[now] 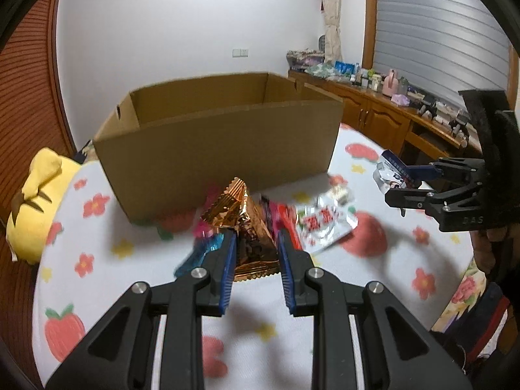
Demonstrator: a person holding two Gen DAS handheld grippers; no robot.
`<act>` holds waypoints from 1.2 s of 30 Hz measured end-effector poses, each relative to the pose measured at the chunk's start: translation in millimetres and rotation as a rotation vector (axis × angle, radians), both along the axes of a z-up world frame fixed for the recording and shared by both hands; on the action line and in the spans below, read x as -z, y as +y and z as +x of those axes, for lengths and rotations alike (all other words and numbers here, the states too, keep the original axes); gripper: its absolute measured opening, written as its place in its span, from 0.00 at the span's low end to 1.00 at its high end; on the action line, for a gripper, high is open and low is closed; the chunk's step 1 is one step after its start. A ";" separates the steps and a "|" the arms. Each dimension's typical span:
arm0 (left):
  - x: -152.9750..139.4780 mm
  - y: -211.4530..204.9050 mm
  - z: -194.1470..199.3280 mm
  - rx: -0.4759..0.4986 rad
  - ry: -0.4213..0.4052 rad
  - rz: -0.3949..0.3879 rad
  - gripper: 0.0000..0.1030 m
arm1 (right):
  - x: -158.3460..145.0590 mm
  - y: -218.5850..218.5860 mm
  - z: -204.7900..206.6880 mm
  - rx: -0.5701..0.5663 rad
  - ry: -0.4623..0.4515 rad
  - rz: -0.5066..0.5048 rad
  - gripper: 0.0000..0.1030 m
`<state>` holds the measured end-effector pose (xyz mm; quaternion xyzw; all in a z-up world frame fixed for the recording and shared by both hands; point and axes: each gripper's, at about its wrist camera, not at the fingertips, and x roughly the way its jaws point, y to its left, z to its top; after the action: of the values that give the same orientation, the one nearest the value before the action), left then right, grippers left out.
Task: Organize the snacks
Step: 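Carry both snacks over the box and open both tools to drop them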
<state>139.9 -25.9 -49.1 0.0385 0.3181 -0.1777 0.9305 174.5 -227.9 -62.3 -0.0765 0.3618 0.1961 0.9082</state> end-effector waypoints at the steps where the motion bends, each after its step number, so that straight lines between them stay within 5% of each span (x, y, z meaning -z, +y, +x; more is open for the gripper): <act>1: -5.3 0.2 2.8 0.002 -0.011 0.001 0.23 | -8.2 3.0 0.5 -0.010 -0.016 -0.001 0.65; 10: -37.4 8.2 29.1 -0.006 -0.056 0.006 0.23 | -55.5 29.6 17.6 -0.091 -0.090 0.031 0.65; 25: -72.1 15.5 93.3 -0.027 -0.085 0.025 0.23 | -82.4 54.0 72.6 -0.167 -0.116 0.061 0.65; 36: -56.9 25.5 147.7 -0.065 -0.029 0.013 0.23 | -80.9 60.5 115.6 -0.164 -0.101 0.067 0.65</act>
<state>287.6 -0.4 7.8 0.0369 0.3066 -0.1446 0.9400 290.1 -167.4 18.6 -0.0850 0.3015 0.2776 0.9082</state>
